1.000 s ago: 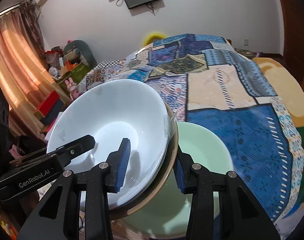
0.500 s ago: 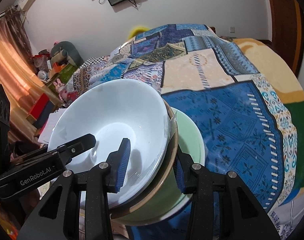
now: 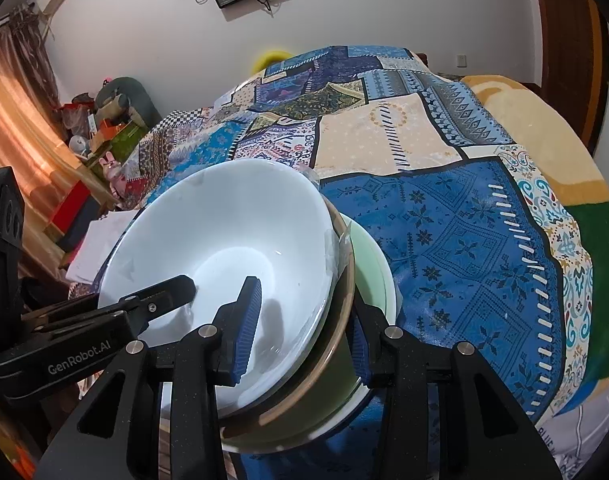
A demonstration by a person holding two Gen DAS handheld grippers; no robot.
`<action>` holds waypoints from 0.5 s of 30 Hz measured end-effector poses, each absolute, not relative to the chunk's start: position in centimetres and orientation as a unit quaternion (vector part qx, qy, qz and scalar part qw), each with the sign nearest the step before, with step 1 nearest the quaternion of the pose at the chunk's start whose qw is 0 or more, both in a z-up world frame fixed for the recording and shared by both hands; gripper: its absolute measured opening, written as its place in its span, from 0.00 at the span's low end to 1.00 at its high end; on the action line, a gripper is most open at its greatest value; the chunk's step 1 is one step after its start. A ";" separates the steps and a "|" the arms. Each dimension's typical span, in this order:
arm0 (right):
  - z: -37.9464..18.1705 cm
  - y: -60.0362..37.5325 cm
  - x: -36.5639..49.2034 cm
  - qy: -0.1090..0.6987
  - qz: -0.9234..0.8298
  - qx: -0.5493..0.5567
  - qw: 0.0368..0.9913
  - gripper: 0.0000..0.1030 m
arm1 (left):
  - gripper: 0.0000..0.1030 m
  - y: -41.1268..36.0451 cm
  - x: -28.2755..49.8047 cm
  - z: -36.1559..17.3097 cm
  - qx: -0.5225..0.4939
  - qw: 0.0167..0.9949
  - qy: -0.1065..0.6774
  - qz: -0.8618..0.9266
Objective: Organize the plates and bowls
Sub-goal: 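Hold the stack rim with both grippers and lower it toward the quilt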
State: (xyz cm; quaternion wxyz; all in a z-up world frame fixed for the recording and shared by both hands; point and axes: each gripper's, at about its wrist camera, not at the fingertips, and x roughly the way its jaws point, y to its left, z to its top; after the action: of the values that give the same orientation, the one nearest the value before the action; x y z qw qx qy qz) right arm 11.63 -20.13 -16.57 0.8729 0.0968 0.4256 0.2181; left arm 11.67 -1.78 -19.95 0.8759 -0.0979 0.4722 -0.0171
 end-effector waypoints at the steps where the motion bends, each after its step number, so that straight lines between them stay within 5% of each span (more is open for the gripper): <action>1: -16.6 -20.2 11.7 0.426 0.220 0.096 0.872 0.36 | 0.37 -1.9 11.7 -19.9 -0.096 0.876 0.472 -0.018; 7: -16.2 -20.7 11.7 0.426 0.232 0.101 0.869 0.37 | 0.37 -1.7 11.3 -19.6 -0.095 0.882 0.461 -0.019; 11: -15.3 -21.2 11.4 0.414 0.220 0.093 0.878 0.45 | 0.55 -1.8 10.4 -18.1 -0.075 0.900 0.430 -0.007; 15: -14.0 -21.8 10.6 0.399 0.218 0.098 0.885 0.52 | 0.60 -1.7 9.2 -16.4 -0.059 0.915 0.400 0.006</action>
State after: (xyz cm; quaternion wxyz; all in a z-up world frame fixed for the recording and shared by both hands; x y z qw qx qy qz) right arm 10.64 -21.80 -14.03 0.8852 0.0985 0.3987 0.2184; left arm 9.17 -1.74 -16.36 0.9147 -0.0590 0.3997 0.0059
